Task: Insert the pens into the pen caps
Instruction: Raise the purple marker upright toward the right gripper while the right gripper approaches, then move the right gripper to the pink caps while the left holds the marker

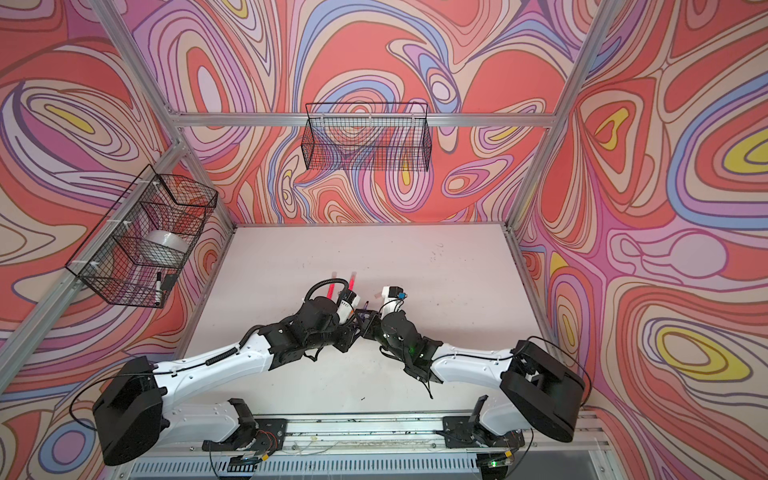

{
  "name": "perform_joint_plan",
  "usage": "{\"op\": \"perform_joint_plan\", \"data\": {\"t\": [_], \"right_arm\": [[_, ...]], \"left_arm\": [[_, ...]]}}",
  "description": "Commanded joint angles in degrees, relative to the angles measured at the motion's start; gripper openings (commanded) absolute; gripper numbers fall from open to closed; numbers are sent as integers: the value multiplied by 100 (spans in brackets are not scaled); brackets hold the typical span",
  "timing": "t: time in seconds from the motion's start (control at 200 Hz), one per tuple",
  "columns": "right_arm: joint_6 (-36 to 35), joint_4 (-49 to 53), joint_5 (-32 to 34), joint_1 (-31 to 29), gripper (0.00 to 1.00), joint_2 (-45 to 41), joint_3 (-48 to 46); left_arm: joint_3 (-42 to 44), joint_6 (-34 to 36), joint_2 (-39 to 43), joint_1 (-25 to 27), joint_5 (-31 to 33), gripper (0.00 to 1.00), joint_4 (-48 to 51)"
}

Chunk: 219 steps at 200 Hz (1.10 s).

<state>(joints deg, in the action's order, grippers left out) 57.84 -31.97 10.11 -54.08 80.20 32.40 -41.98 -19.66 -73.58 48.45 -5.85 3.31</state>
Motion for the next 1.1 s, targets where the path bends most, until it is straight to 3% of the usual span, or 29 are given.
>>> {"op": "perform_joint_plan", "data": {"t": [0.0,0.22,0.391,0.431,0.496,0.571,0.656,0.806,0.891,1.092], "right_arm": [[15,-106,-183,-157,0,170,139],[41,-169,-199,-189,0,288,170],[60,-215,-220,-202,0,333,169],[48,-216,-220,-199,7,328,161],[0,-201,-174,-201,33,275,131],[-83,-29,-3,-204,51,120,87],[-190,366,266,-206,59,-193,27],[-499,1317,993,-185,62,-839,25],[-778,1805,1343,-85,64,-1075,89],[-1145,3010,503,918,52,-490,854]], "left_arm": [[-4,52,-25,41,36,34,-410],[1,66,10,38,95,24,-482],[13,63,-7,40,124,3,-542],[22,31,-7,37,218,0,-536],[38,-64,24,36,507,0,-462],[-38,-167,137,10,1013,0,-78],[-267,-425,382,-138,1470,0,806],[-797,-980,1013,-600,1498,0,2580],[-1044,-1026,1298,-845,1207,0,3060],[-1241,-1058,1136,-1100,1097,0,2835]]}}
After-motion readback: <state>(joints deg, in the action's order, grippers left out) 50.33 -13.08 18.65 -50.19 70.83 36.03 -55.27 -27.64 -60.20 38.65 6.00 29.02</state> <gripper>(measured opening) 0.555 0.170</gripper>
